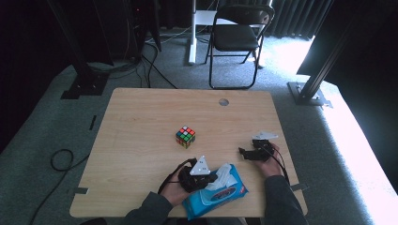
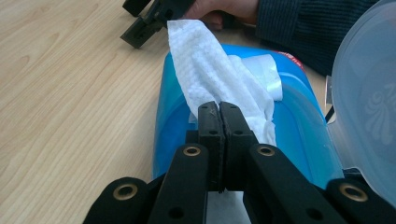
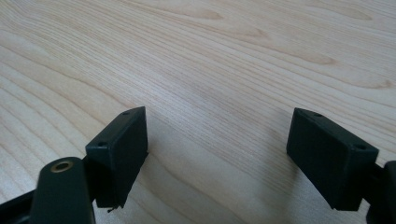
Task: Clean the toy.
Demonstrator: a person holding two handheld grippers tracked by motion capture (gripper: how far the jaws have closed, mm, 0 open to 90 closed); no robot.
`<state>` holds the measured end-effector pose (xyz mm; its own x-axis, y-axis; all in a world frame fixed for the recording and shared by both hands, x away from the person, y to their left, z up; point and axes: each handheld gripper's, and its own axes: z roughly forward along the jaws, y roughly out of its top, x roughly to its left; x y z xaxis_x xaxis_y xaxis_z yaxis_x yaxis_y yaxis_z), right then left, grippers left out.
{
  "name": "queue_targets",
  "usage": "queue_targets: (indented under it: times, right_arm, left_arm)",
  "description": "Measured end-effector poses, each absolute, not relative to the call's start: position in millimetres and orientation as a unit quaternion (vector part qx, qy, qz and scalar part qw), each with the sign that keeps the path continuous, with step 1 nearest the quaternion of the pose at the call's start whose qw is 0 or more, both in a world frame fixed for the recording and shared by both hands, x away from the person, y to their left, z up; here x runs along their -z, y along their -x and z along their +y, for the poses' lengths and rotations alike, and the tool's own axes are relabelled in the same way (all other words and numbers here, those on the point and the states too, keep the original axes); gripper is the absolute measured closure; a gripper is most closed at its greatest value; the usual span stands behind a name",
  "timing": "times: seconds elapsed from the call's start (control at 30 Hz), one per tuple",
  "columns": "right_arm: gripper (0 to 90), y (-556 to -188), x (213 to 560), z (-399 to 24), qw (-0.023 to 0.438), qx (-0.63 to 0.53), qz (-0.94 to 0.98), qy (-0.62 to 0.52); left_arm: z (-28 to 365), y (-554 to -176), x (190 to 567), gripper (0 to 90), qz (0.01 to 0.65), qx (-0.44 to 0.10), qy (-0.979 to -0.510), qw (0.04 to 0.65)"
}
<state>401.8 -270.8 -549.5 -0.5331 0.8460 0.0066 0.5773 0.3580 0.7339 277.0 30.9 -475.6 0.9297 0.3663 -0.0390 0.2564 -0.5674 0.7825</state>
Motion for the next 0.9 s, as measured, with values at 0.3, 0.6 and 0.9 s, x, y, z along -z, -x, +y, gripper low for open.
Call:
queue_targets:
  times: [0.3, 0.6, 0.9]
  right_arm:
    - [20.3, -402, 550, -271, 0.191, -0.352, 0.802, -0.444]
    - [20.3, -402, 550, -271, 0.191, -0.352, 0.802, -0.444]
    - [20.3, -402, 550, -271, 0.191, -0.352, 0.802, -0.444]
  left_arm:
    - [32, -277, 472, 88.8, 0.177, -0.062, -0.881, 0.434]
    - [34, -273, 462, 89.1, 0.163, -0.064, -0.874, 0.453]
    - [40, -278, 461, 89.2, 0.178, -0.069, -0.868, 0.459]
